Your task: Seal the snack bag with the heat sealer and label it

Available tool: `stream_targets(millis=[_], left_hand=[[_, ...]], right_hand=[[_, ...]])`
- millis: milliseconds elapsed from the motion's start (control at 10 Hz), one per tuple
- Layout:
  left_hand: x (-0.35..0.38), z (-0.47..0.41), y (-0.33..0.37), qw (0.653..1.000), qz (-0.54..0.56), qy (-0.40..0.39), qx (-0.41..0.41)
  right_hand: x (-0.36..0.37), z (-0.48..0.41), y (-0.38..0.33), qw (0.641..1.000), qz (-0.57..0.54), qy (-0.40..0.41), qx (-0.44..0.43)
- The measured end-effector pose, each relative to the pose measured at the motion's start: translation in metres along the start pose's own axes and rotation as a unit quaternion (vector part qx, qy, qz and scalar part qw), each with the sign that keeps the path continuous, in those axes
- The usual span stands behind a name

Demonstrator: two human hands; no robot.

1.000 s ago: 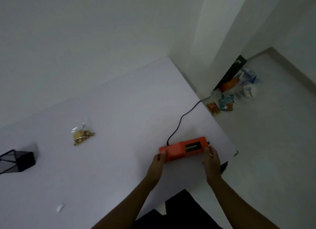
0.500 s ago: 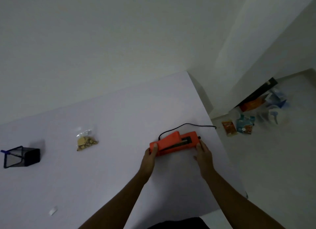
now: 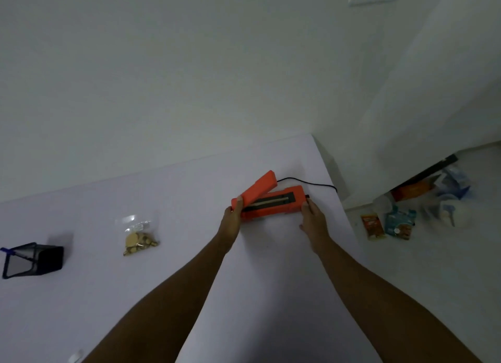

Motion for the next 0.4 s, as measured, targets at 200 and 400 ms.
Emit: stream_targets(millis=[200, 400], left_hand=[[-0.013, 0.008, -0.004, 0.997, -0.076, -0.025, 0.011], [-0.066, 0.036, 0.028, 0.965, -0.226, 0.033, 0.127]], right_hand=[[-0.007, 0.025, -0.024, 0.994, 0.095, -0.013, -0.046], [-0.009, 0.069, -0.082, 0.984, 0.127, -0.003, -0.128]])
Point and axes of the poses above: each hand's wrist, its own z-axis away from the middle knuckle, its own x-axis out of the palm, y = z × x, the point moved 1 cm from there along -z, towards the middle knuckle, and after that the axes turned 4 degrees about x, right-handed, at the moved point
